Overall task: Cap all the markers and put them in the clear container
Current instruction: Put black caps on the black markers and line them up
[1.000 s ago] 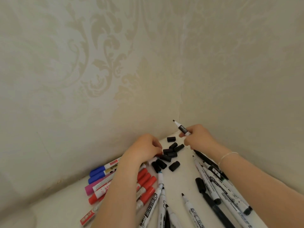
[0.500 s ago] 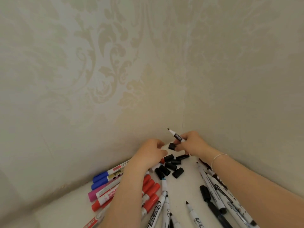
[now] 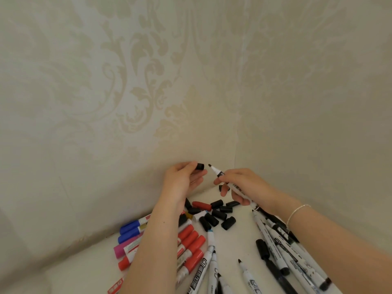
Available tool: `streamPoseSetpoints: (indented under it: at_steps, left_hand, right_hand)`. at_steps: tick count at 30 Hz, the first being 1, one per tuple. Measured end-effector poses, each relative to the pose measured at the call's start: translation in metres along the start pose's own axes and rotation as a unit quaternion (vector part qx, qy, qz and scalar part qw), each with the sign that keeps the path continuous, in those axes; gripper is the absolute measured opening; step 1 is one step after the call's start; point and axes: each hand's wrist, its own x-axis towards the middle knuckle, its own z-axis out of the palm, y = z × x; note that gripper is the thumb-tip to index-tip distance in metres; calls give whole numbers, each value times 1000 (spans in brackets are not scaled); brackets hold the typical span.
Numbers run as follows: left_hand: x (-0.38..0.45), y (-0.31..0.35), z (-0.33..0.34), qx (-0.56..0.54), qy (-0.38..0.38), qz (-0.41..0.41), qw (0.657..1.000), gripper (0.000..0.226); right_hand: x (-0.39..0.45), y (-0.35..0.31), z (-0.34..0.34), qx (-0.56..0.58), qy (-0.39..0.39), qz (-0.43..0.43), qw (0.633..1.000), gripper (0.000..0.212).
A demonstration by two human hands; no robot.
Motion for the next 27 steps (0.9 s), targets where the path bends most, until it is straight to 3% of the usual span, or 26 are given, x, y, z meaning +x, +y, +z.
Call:
streamPoseSetpoints:
  at_steps: [5,11,15,21,27]
  left_hand:
    - [-2,-1,4,14,-13,5,1000,14]
    - [-1,0,5,90,23,57,994,16]
    - [-2,3,4,278,72,162,944,23]
    - [-7,7,7,352,42,217,910,16]
    - [-6,6,7,449,5,285,847,22]
  right_hand:
    - [0,-1,6,-39,2,-1,999,18]
    - [0,-2,5,-73,32,1,997,15]
    - [0,-3,-4,-90,90,-26,992,15]
    - [-2,-6,-4,-122,81,-55,988,11]
    - [-4,-4,-3,-175,76,-46,981,11]
